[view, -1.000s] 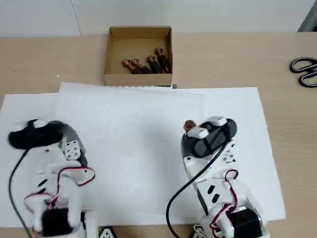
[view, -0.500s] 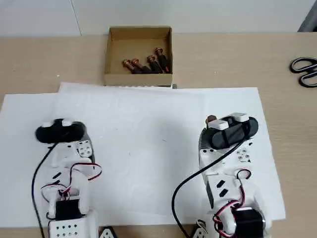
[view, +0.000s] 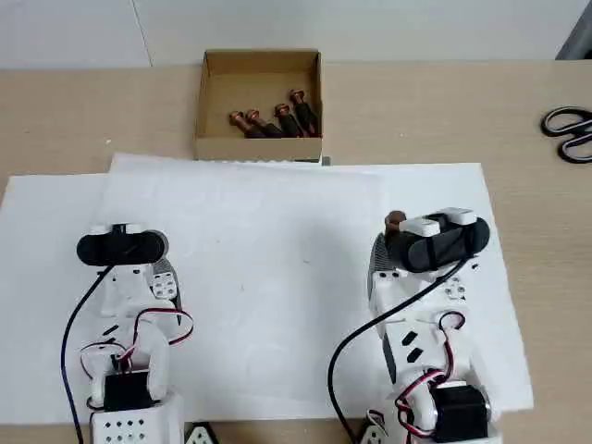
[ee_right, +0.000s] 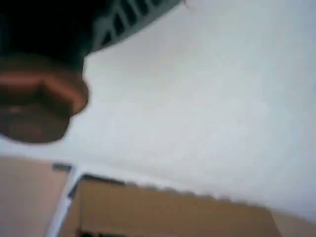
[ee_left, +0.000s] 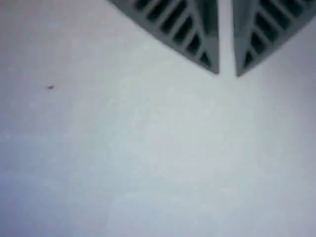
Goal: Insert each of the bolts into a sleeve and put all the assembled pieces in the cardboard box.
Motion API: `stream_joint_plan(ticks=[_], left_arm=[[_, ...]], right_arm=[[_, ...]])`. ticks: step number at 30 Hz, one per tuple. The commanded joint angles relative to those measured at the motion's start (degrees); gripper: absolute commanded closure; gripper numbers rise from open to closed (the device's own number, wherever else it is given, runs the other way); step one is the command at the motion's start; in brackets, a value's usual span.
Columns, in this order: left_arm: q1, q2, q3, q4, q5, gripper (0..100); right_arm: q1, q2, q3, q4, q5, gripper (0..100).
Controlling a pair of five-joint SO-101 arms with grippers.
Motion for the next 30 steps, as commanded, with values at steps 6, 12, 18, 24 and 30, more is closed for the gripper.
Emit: stream_joint_plan(ticks=[6, 12, 18, 24, 30], left_arm=[[-0.2, -0.6, -0.4, 0.4, 0.1, 99], [-0.2, -0.6, -0.4, 0.4, 0.0, 99], [-0.2, -0.6, -0.4, 0.4, 0.0, 99], [-0.2, -0.6, -0.4, 0.4, 0.0, 99], [-0.2, -0.6, -0.4, 0.4, 0.0, 99]], right_arm=[[-2.9, 12.4, -6.4, -8.2, -1.3, 99.6], [-1.7, 34.0, -19.8, -15.1, -1.3, 99.6], [0.3, 55.5, -32.8, -24.2, -1.4, 99.6], [-0.3, 75.8, -43.3, -37.3, -1.4, 99.6], [-2.2, 93.9, -56.3, -43.6, -1.4, 99.6]])
